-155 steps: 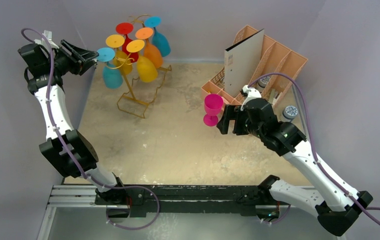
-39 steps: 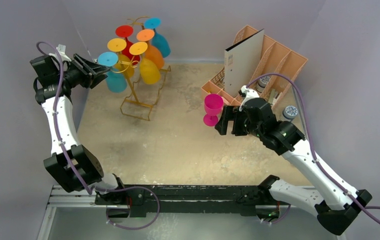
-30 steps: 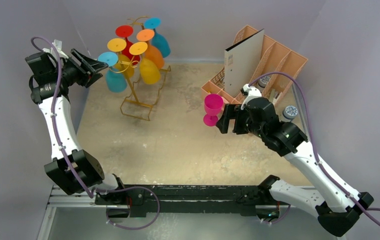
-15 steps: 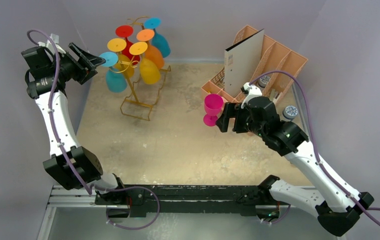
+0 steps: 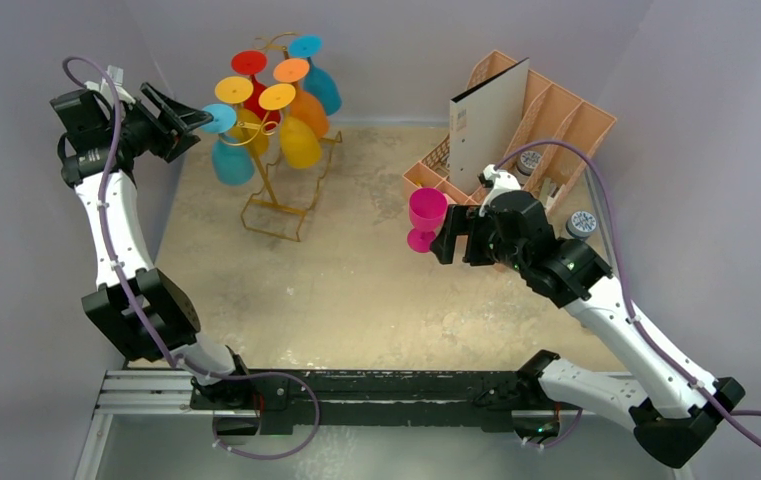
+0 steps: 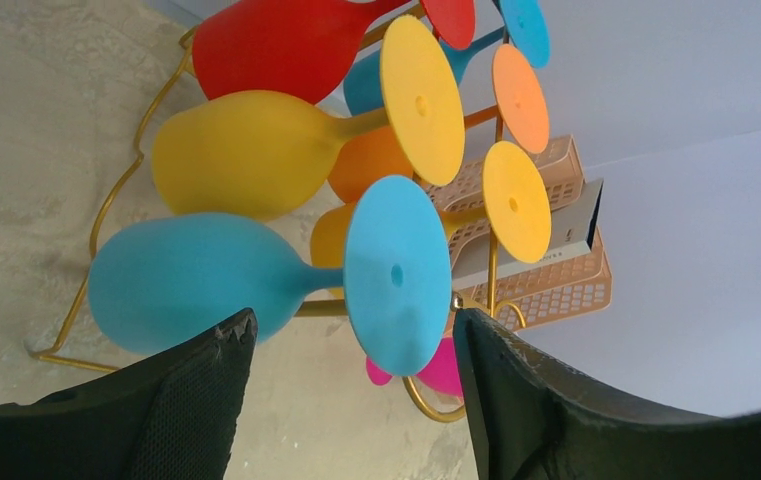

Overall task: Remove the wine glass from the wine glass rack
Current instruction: Pick up the wine glass from the wine rack.

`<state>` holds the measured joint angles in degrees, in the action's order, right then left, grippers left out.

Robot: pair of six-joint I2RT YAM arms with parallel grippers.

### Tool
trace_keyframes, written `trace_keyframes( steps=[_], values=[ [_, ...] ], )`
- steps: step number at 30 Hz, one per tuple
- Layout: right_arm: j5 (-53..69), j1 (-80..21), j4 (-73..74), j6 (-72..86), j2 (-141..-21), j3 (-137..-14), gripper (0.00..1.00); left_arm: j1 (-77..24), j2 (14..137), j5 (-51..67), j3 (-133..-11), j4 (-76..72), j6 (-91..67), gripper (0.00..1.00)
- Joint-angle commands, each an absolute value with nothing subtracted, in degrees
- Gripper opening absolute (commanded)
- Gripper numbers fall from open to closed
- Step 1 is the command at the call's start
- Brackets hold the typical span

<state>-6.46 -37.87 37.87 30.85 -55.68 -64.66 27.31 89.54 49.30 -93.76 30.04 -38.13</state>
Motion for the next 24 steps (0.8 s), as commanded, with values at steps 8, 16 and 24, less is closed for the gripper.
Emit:
trace_keyframes(
  steps=[8, 16, 24],
  values=[
    [-6.58, -38.06, 39.09, 31.55, -55.77, -66.63, 0.96, 27.25, 92.82, 52.46, -94.98, 21.74, -41.31, 0.56],
    [-6.64, -38.06, 39.44, 31.86, -55.55, -66.49, 0.96, 27.24, 92.57, 53.55, -93.42, 20.89, -41.59, 0.29],
    [-6.45, -38.06, 39.81, 32.06, -55.63, -66.53, 0.96, 27.25, 91.31, 53.07, -92.72, 22.65, -41.64, 0.1]
  ],
)
